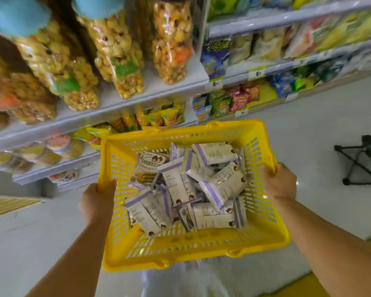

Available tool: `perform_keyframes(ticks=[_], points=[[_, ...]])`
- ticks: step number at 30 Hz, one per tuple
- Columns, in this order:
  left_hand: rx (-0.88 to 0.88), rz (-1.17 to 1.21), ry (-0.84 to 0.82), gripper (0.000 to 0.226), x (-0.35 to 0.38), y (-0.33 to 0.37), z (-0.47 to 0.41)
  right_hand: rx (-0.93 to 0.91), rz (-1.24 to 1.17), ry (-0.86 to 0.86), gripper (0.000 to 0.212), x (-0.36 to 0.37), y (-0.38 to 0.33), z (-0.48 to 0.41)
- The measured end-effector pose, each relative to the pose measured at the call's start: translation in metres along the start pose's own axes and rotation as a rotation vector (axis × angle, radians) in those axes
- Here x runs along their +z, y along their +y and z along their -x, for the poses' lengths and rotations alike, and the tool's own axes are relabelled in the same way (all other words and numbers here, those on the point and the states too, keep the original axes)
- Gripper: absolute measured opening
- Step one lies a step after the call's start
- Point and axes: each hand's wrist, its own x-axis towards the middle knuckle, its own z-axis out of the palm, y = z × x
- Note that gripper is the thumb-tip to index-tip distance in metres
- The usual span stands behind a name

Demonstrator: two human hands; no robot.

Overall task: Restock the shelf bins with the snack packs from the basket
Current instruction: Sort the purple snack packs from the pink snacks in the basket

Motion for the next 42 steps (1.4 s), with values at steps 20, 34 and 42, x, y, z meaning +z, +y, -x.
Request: perform_keyframes(ticks=[20,34,42], points=[[0.611,-0.131,-0.175,0.035,0.128,0.403,0.192,0.349,-0.269,0.200,0.028,-0.298,0.218,-0.128],[0.940,-0.132,-0.417,0.052,0.333,0.667,0.299,0.649,-0.323,0.489,0.026,-0.408,0.336,-0.268],[1.132,-0.112,-0.559,0.042,0.436,0.797,0.391,0.817,-0.311,0.601,0.029,-0.464,0.402,-0.323]])
